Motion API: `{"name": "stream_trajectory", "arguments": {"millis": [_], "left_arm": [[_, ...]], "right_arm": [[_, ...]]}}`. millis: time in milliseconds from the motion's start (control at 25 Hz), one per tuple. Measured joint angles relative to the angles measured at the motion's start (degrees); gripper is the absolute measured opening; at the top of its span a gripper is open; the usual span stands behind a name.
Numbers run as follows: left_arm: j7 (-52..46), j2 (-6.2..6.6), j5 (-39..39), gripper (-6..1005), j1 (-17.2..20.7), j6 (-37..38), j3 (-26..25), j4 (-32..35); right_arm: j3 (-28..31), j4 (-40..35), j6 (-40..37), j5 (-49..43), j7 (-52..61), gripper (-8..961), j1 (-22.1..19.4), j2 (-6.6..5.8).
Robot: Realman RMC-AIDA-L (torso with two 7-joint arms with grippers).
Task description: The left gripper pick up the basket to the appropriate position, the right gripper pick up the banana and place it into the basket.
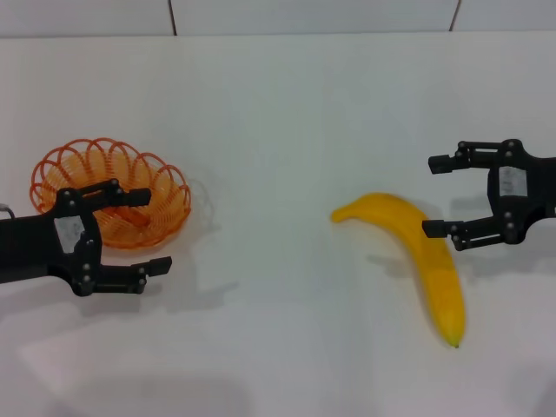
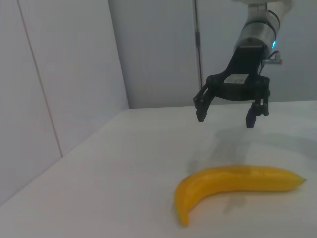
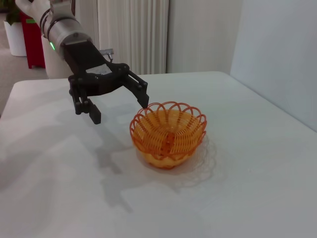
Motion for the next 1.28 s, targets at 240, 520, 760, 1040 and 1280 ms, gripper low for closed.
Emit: {"name": "stream_trajectory", "arguments": {"millis": [240,520,760,1040,1280], "left_arm": [[0.0,0.01,0.0,921,-0.2,0.0,-0.1,0.0],[-0.1,0.03,0.0,920,-0.1,0.1,-0.1,0.0],[-4.9,0.27,-0.1,920,-0.3,0.1,-2.4,0.6],[-24.6,0.32,0.6,921,-0.4,-1.3,-5.1,11.3],[-43.9,2.51,3.2,920,-0.8,-5.4,-5.3,18.2]], "right_arm": [[0.0,0.0,0.0,0.0,0.0,879,0.0,0.12],[0.0,0.0,0.0,0.0,-0.6,880,0.0,0.38],[0.1,0.3,0.2,0.0,-0.6,880,0.0,0.33],[0.1,0.5,0.3,-0.1,-0.3,879,0.0,0.35],[0.1,0.5,0.5,-0.1,-0.5,879,0.0,0.35]]}}
